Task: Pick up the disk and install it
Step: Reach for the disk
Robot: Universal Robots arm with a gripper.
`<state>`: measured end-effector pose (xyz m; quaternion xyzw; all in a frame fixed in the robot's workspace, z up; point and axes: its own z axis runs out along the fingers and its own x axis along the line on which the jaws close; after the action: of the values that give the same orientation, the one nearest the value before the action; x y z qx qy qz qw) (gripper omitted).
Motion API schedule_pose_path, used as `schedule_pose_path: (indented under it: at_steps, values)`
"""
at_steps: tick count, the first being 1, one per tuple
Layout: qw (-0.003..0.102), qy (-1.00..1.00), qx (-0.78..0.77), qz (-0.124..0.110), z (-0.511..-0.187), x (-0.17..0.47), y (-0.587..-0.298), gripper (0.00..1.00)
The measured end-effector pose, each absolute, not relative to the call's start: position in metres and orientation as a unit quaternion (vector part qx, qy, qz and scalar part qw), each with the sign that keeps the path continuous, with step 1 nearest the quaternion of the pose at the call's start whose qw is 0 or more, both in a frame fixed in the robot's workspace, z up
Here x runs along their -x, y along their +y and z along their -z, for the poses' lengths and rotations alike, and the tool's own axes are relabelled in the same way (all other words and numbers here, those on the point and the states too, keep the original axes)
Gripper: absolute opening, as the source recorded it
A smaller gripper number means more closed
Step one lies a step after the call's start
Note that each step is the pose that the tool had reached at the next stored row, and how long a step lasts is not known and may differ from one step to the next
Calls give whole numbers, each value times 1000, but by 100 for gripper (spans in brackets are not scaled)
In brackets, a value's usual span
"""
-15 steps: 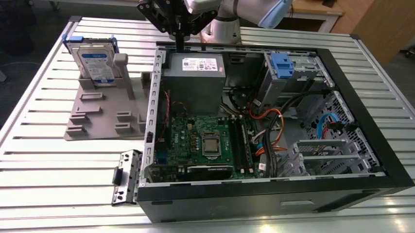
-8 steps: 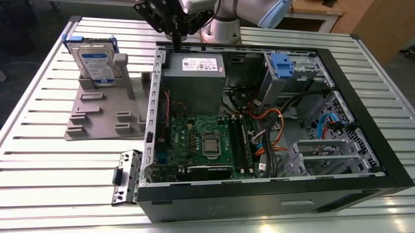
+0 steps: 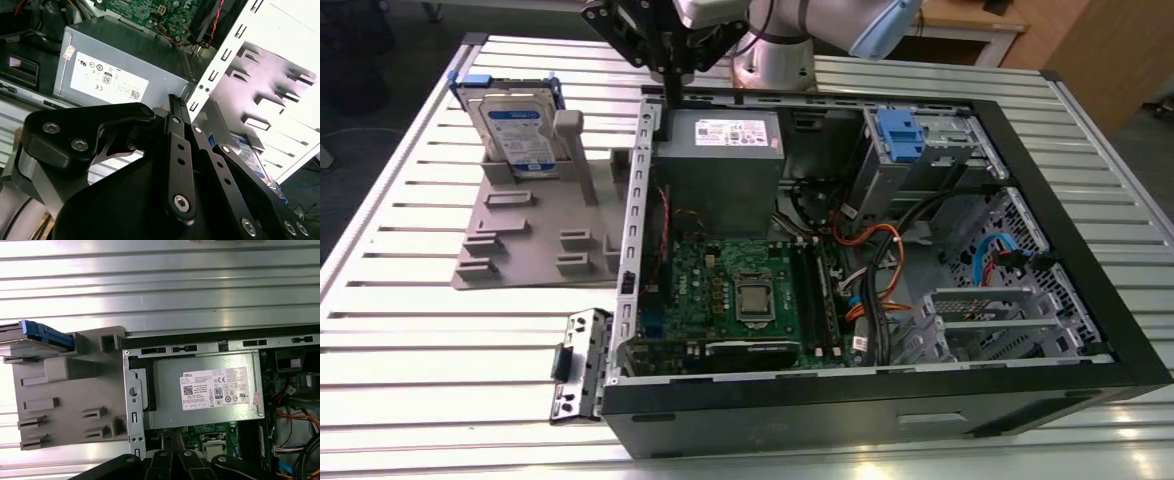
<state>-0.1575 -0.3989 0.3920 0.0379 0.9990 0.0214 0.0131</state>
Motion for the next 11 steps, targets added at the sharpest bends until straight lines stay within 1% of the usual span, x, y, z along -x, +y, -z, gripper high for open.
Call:
schedule_pose_path:
  at_steps: [11]
  values:
    - [13,999,-38,-21,-391,170,-399,10]
